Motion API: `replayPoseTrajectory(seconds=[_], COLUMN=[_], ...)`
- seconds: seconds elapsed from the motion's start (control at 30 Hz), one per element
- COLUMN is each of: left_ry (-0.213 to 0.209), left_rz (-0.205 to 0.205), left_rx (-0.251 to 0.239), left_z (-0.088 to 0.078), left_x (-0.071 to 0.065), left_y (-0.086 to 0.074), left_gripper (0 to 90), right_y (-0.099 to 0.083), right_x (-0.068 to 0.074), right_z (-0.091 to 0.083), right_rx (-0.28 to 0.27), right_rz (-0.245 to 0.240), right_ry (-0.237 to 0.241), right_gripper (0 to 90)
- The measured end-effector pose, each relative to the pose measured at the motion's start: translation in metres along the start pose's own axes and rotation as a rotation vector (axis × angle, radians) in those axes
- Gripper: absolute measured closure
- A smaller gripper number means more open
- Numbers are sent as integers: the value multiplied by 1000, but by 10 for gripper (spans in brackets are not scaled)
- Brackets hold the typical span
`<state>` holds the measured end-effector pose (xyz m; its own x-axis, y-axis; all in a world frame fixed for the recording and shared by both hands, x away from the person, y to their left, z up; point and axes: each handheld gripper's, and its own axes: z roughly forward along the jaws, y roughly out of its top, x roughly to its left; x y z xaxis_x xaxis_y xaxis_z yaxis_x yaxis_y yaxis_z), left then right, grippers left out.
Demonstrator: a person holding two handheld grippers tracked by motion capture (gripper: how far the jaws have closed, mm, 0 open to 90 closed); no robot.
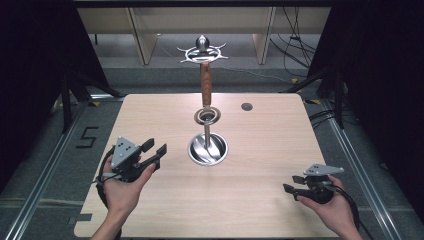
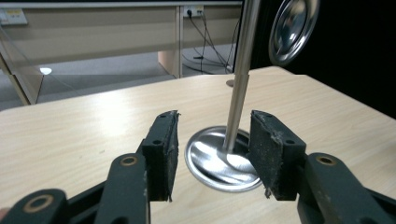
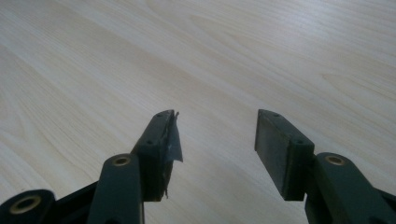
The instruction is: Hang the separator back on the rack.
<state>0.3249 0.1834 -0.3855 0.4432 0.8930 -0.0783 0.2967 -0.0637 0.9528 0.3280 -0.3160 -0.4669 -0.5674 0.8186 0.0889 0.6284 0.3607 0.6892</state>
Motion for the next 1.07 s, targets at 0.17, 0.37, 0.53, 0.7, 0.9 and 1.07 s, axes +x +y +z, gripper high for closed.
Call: replayPoseTrajectory(seconds=[0.17,0.37,0.53,0.7,0.9,1.07], left_ry=[15,37,54,68,83,102], left_rz=[-6,-8,-24,-57,-78,-102], left_rx=[31,60,81,115,130,121], left_z=[3,3,4,5,7,7], left_x=[7,16,23,30,37,42], left_y=[-20,-38,-53,-63,-65,-65], left_gripper=[515,510,507,505,493,488], right_y=[-1,-1,0,0,1,1], right_x=[-1,0,0,0,-1,-1], right_z=[1,1,0,-2,-2,-1], right_rx=[-14,-19,-9,-1,-8,-17], right_rz=[-21,0,-4,1,-25,-36], right_ry=[4,2,11,12,1,0], right_gripper=[488,488,487,487,486,486])
